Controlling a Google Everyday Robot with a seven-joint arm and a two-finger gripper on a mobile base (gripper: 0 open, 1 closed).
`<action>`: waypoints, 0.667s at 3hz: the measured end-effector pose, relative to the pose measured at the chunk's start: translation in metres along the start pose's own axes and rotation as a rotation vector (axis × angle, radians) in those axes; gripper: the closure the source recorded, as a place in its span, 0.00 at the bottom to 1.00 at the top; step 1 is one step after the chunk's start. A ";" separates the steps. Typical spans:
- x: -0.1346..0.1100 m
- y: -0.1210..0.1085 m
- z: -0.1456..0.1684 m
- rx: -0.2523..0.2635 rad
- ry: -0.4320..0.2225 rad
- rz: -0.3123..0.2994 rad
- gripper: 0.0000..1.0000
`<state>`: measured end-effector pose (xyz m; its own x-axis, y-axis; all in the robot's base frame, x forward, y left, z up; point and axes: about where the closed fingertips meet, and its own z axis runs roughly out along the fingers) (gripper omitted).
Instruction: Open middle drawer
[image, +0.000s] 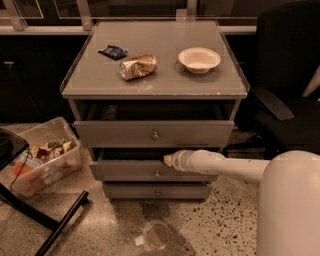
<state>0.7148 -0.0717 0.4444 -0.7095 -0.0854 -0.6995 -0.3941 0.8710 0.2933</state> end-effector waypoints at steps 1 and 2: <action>-0.011 0.008 -0.013 0.045 0.000 -0.029 1.00; 0.023 0.006 -0.028 0.118 0.090 -0.099 1.00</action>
Offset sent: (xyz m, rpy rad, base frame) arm -0.1128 -0.0474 -0.0414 -0.3888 0.1368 0.0417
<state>0.6793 -0.0821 0.4484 -0.7221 -0.2124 -0.6584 -0.3972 0.9065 0.1432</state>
